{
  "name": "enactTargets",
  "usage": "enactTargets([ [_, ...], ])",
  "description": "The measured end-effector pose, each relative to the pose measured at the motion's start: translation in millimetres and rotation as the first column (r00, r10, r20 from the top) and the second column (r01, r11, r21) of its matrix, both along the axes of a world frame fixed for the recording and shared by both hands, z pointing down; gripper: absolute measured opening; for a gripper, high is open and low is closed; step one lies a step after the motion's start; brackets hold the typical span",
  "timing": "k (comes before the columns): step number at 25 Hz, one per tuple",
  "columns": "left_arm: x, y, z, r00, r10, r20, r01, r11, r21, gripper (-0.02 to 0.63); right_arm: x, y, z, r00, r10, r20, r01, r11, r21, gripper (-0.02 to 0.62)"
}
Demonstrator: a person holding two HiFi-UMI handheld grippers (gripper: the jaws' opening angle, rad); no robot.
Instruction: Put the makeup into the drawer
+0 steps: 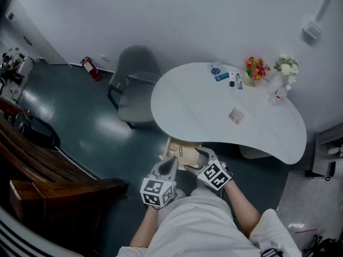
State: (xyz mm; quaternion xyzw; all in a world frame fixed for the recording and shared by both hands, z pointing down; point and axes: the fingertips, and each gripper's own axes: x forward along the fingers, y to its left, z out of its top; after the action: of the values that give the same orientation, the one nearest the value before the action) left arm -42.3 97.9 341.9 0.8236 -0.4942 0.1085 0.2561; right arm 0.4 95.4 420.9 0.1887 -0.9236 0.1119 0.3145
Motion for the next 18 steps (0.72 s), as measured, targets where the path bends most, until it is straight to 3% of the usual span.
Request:
enactTargets([
  [5, 9, 1, -8, 1.0, 0.013, 0.013, -0.014, 1.0, 0.026, 0.009, 7, 5, -24, 0.99, 0.065, 0.121, -0.067, 0.998, 0.013, 0.351],
  [9, 16, 4, -5, 0.999, 0.033, 0.008, -0.033, 0.999, 0.023, 0.009, 17, 12, -38, 0.979, 0.101, 0.18, -0.108, 0.994, 0.029, 0.306],
  [11, 21, 5, -2, 0.999, 0.048, 0.012, -0.048, 0.999, 0.019, 0.009, 26, 11, -45, 0.968, 0.14, 0.209, -0.149, 0.988, 0.027, 0.255],
  [13, 25, 5, -1, 0.998, 0.059, 0.013, -0.06, 0.998, 0.018, 0.009, 35, 11, -52, 0.954, 0.186, 0.235, -0.197, 0.98, 0.023, 0.154],
  [18, 40, 7, 1, 0.995, 0.103, 0.014, -0.103, 0.995, 0.008, 0.009, 49, 15, -66, 0.904, 0.272, 0.33, -0.272, 0.961, -0.048, 0.03],
])
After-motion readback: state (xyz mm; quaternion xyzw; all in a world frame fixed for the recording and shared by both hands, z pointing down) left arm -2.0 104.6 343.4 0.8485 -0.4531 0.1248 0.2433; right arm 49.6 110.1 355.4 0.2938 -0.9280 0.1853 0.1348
